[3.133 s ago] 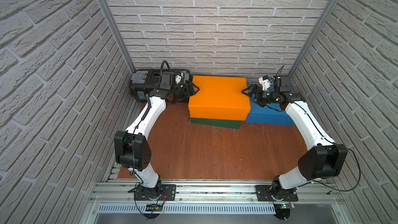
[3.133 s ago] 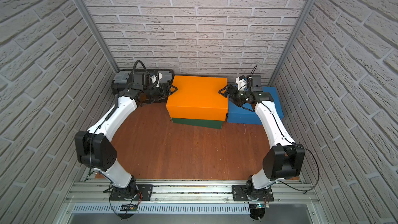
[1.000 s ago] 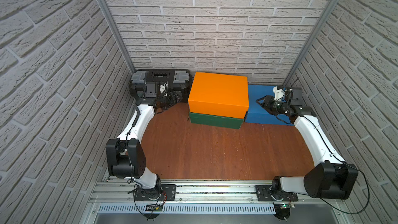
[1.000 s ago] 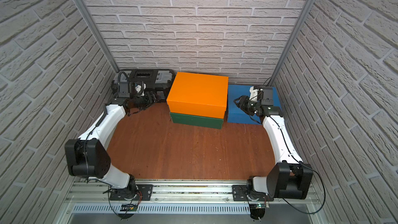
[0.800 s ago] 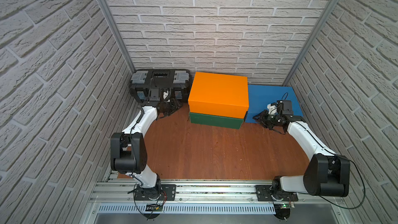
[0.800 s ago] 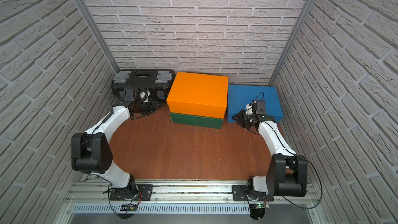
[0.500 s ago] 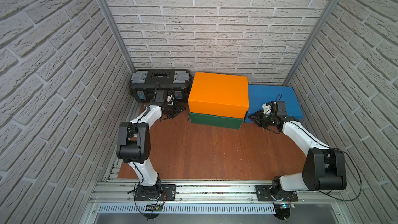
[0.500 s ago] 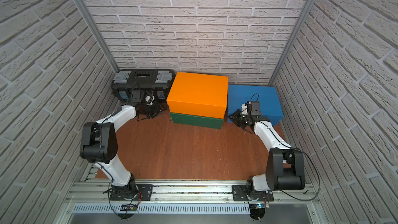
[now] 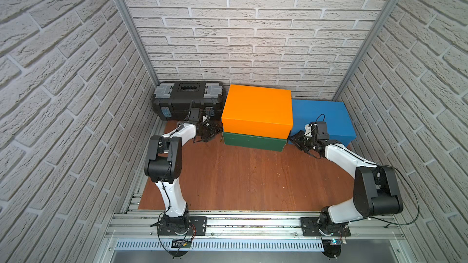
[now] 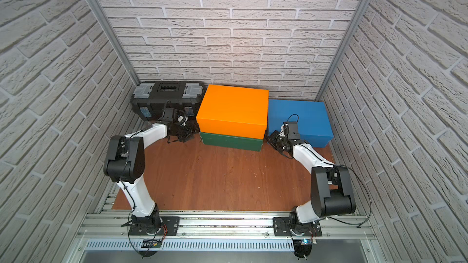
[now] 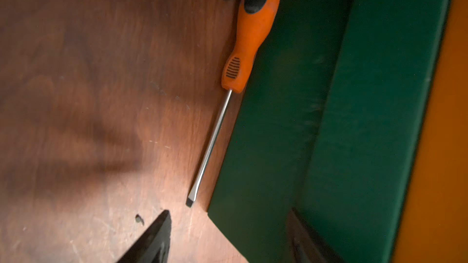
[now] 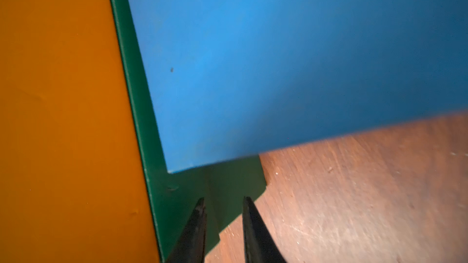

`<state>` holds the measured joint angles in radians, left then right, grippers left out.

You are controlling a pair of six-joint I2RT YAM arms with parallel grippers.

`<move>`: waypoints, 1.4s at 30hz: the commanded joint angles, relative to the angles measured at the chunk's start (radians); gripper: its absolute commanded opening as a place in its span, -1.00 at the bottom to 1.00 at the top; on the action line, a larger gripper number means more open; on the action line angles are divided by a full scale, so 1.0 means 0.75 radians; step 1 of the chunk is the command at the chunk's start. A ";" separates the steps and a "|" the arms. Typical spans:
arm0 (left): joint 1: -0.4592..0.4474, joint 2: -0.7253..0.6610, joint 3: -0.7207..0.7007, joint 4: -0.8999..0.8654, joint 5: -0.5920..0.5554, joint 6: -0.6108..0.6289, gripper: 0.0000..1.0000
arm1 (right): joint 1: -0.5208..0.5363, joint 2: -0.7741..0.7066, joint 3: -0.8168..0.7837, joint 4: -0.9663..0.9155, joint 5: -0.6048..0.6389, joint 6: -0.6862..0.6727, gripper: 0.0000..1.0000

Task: Stack the shoeboxes
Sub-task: Move the shoeboxes to the center of the board.

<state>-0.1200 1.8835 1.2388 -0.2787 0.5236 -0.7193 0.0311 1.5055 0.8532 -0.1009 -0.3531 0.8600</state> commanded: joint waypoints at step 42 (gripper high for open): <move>-0.045 -0.483 -0.574 0.172 0.100 0.007 0.74 | 0.222 0.008 -0.164 0.127 -0.163 -0.041 -0.25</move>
<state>-0.1181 1.5589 0.8322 -0.1577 0.4526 -0.7307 0.1070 1.5364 0.7586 0.0391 -0.2794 0.8303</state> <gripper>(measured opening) 0.871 0.373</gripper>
